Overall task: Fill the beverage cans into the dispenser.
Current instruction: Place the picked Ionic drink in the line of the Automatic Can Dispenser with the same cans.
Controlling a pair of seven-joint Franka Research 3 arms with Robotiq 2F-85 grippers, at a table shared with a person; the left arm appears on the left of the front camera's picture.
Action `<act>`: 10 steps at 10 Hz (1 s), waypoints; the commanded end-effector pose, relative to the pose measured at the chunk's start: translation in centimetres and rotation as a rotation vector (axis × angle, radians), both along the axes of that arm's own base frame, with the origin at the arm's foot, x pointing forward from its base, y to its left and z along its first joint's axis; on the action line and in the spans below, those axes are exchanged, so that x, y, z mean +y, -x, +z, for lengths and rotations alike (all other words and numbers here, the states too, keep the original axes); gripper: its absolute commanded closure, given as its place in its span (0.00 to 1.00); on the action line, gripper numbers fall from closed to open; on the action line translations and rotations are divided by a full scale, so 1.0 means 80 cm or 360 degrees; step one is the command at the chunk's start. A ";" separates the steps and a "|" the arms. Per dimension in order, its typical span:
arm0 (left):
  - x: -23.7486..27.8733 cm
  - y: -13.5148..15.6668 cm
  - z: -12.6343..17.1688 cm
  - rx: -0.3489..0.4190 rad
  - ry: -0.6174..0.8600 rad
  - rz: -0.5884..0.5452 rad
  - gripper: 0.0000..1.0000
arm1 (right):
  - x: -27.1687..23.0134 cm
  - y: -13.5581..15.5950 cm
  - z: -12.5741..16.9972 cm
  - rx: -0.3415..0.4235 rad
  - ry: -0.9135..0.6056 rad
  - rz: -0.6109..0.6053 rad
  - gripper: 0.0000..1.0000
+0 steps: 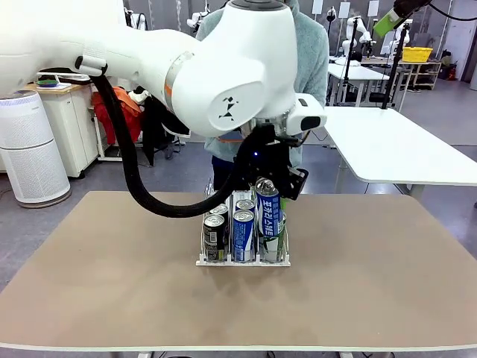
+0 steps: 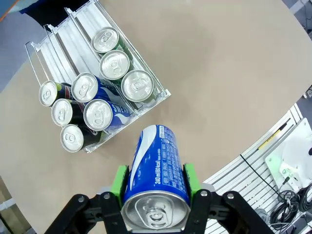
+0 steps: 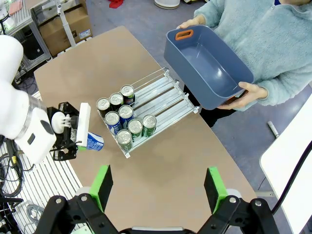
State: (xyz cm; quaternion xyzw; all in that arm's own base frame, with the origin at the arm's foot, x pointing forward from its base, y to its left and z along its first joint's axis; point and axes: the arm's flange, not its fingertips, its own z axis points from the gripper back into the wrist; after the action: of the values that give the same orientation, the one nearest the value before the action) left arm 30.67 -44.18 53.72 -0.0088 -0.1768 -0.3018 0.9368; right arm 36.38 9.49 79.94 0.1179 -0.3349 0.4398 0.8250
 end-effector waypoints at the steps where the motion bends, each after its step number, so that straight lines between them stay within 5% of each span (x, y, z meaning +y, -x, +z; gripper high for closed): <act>1: -0.002 0.010 -0.019 -0.0086 -0.0129 0.0036 0.43 | 0.003 0.002 -0.001 0.0004 -0.0020 -0.0015 0.00; 6: 0.025 0.005 -0.072 -0.0067 -0.0152 0.0068 0.43 | 0.003 0.002 -0.001 0.0004 -0.0020 -0.0015 0.00; 10: 0.015 0.011 -0.062 -0.0014 -0.0202 0.0019 0.43 | 0.003 0.002 -0.001 0.0004 -0.0020 -0.0015 0.00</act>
State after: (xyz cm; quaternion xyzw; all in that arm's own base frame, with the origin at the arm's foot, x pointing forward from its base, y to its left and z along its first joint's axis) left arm 29.91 -42.81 48.21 0.0520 -0.1605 -0.3064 0.9368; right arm 36.38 9.49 79.94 0.1179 -0.3349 0.4398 0.8250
